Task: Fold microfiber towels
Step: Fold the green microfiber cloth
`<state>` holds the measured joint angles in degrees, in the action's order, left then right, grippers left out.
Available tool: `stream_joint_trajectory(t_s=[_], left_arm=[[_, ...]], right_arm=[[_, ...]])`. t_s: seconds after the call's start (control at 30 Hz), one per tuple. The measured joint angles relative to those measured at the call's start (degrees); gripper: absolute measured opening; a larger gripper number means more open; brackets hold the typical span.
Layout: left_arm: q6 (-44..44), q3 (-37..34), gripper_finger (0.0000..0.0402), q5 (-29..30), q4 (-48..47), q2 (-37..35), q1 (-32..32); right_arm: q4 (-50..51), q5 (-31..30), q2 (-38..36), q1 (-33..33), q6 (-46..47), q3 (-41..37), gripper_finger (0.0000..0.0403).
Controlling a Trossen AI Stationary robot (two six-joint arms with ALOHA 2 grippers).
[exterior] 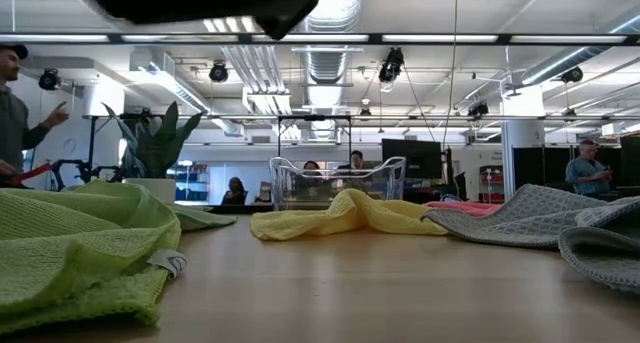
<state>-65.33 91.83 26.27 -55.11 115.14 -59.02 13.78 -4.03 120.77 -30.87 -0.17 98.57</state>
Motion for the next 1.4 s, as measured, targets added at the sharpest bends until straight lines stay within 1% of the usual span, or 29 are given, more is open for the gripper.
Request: stream_joint_trajectory(t_s=[0.1, 0.33, 0.53, 0.77, 0.97, 1.13, 1.2, 1.27, 1.4], left_arm=[[0.11, 0.05, 0.0191, -0.53, 0.37, 2.01, 0.08], [0.12, 0.05, 0.0191, -0.64, 0.88, 4.25, 0.15], [0.14, -0.11, 0.0191, -0.58, 0.80, 5.78, 0.20], [0.22, -0.69, 0.0191, -0.53, 0.78, 7.57, 0.59], [-0.32, -4.24, 0.0191, 0.69, 0.88, 7.23, 1.42], [-0.34, -5.62, 0.0191, -0.21, 2.23, 7.11, 1.98], [-0.32, -5.73, 0.0183, -0.46, 2.86, 7.13, 2.30], [-0.31, -5.83, 0.0162, -0.80, 3.57, 7.18, 2.61], [-0.24, -5.81, 0.0094, -1.08, 4.64, 7.25, 3.10]], right_arm=[[3.55, 0.02, 3.56, 0.23, -0.36, 4.84, 0.0183], [18.43, -0.01, 12.27, 1.15, -1.81, 17.90, 0.0183], [24.08, -0.05, 17.59, 1.94, -1.22, 24.98, 0.0183], [26.31, -0.28, 18.84, 2.76, 0.23, 26.92, 0.0183], [27.66, -0.03, 18.71, 3.78, 1.83, 26.84, 0.0183], [28.12, -0.05, 18.69, 4.25, 4.77, 26.77, 0.0179], [28.22, -0.08, 18.69, 4.40, 5.74, 26.77, 0.0172], [28.23, -0.08, 18.75, 4.55, 6.20, 26.77, 0.0157], [28.35, 0.05, 18.75, 4.82, 6.25, 26.75, 0.0111]])
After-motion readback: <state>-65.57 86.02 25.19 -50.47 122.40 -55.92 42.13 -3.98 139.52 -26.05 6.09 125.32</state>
